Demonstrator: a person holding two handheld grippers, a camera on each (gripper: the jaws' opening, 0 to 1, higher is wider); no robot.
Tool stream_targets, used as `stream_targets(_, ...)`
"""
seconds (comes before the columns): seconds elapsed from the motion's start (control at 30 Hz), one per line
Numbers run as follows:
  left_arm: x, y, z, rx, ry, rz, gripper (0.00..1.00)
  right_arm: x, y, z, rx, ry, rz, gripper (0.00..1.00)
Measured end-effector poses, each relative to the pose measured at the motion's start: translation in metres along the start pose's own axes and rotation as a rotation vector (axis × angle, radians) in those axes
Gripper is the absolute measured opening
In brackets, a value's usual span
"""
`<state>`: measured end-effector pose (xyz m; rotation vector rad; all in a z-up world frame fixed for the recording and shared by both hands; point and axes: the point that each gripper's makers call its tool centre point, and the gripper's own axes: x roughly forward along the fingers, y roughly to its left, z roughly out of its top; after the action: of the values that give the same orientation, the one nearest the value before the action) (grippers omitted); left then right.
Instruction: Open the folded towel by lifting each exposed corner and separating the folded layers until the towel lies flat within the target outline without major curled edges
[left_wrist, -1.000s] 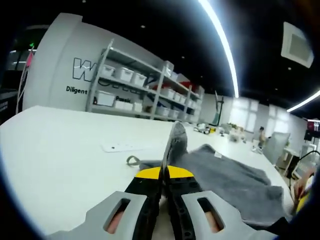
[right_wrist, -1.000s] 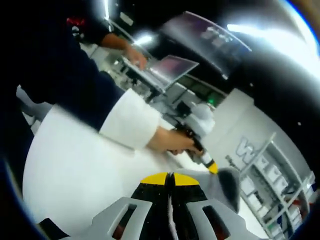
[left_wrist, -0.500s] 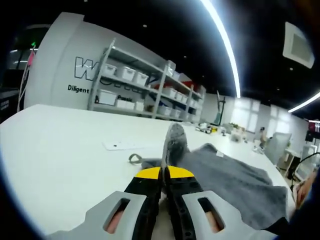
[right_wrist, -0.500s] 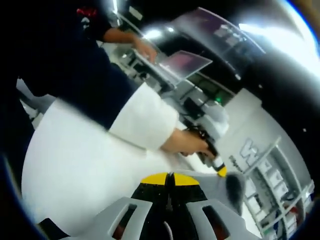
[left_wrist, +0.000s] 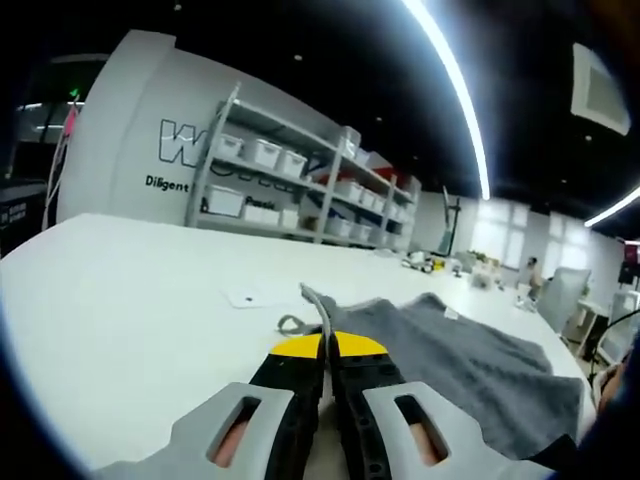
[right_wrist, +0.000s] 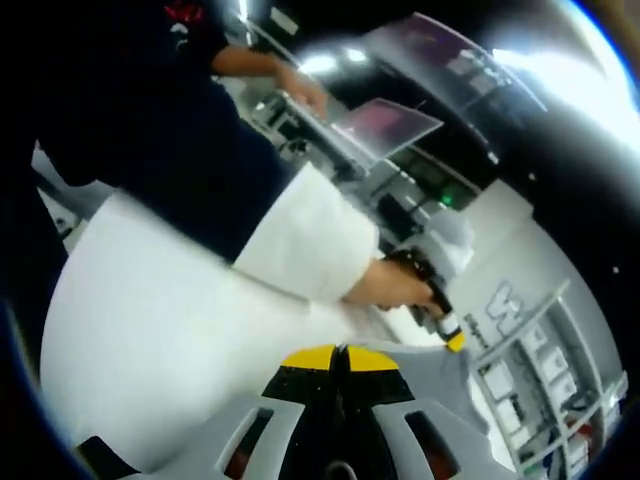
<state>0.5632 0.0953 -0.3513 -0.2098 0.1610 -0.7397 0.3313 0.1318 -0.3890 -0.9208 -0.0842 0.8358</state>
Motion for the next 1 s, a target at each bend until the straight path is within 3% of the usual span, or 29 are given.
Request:
stream_targets(0.33, -0.002, 0.020, 0.003, 0.017, 0.008, 0.032, 0.02, 0.008, 0.008, 0.000, -0.005, 0.029, 0.020, 0.00)
stream_targets(1.0, -0.034, 0.055, 0.010, 0.038, 0.015, 0.088, 0.02, 0.031, 0.021, 0.029, 0.000, 0.006, 0.027, 0.00)
